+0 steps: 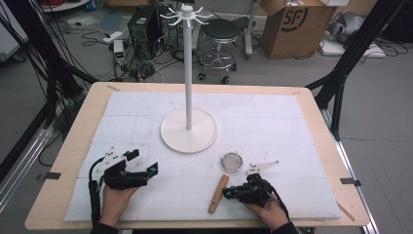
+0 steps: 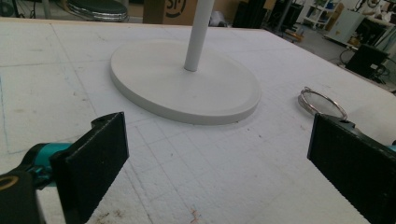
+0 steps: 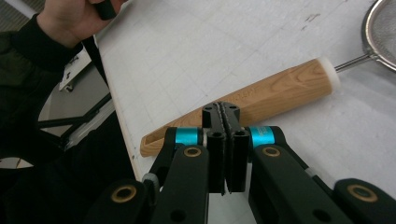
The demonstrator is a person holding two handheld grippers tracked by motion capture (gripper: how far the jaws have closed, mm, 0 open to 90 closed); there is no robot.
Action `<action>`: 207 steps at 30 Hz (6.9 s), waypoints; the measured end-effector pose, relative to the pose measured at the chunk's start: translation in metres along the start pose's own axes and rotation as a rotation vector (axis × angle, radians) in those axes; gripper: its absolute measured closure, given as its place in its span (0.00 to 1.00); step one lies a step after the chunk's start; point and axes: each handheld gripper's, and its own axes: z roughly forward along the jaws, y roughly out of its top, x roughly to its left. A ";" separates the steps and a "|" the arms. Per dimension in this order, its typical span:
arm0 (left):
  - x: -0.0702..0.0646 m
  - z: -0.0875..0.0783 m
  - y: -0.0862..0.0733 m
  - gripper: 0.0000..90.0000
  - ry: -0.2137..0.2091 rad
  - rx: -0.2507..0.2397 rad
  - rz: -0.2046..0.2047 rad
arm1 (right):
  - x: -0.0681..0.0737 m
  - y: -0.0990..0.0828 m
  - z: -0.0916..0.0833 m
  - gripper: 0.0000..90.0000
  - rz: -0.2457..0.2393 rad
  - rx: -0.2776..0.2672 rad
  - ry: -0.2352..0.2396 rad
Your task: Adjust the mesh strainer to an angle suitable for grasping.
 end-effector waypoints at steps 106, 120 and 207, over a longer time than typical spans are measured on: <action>0.002 0.000 -0.001 0.07 -0.001 0.002 -0.012 | -0.037 0.078 0.062 0.99 0.120 -0.067 -0.093; 0.003 0.000 -0.001 0.07 -0.004 0.002 -0.014 | -0.055 0.092 0.042 0.99 0.144 -0.086 -0.178; 0.000 0.006 -0.002 0.07 -0.012 0.010 -0.012 | -0.080 0.045 -0.040 0.99 0.282 -0.116 -0.341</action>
